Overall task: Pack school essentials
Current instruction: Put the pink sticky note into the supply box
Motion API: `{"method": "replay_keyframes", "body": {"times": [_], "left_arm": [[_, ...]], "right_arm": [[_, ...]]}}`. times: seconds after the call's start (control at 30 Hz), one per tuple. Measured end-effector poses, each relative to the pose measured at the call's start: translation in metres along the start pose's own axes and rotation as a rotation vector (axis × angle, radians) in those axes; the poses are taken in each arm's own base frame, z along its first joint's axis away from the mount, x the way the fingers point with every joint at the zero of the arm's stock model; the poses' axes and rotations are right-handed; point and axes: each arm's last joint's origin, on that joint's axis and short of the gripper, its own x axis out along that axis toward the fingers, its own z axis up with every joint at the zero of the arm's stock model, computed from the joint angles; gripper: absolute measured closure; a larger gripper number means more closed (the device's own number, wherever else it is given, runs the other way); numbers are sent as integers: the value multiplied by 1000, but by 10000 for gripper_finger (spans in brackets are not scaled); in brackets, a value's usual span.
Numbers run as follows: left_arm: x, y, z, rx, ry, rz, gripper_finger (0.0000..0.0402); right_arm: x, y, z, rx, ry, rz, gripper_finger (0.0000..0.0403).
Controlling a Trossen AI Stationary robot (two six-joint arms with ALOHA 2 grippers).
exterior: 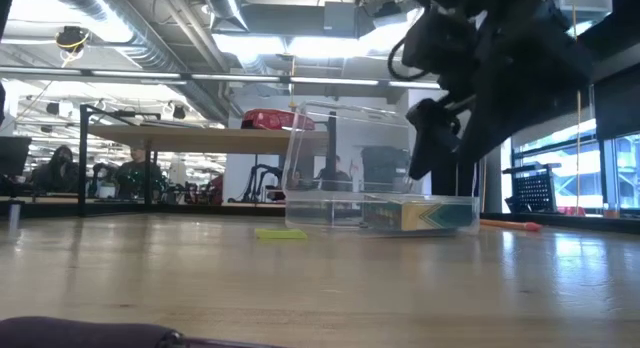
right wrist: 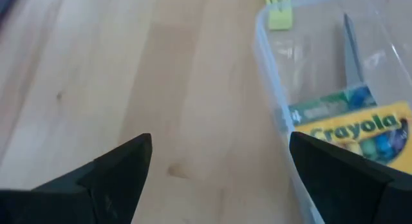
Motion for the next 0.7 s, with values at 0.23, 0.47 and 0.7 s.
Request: {"method": "replay_keyframes", "body": {"times": [0.23,0.47,0.7], "left_arm": [[0,0,0,0,0,0,312],[0,0,0,0,0,0,312],[0,0,0,-1,-3,0,312]], "right_arm": [[-26,2,17,35,86,-15,34],[-65,16,44,-48,85,-142,34],[-92,28,71,-41,2,-123,34]]}}
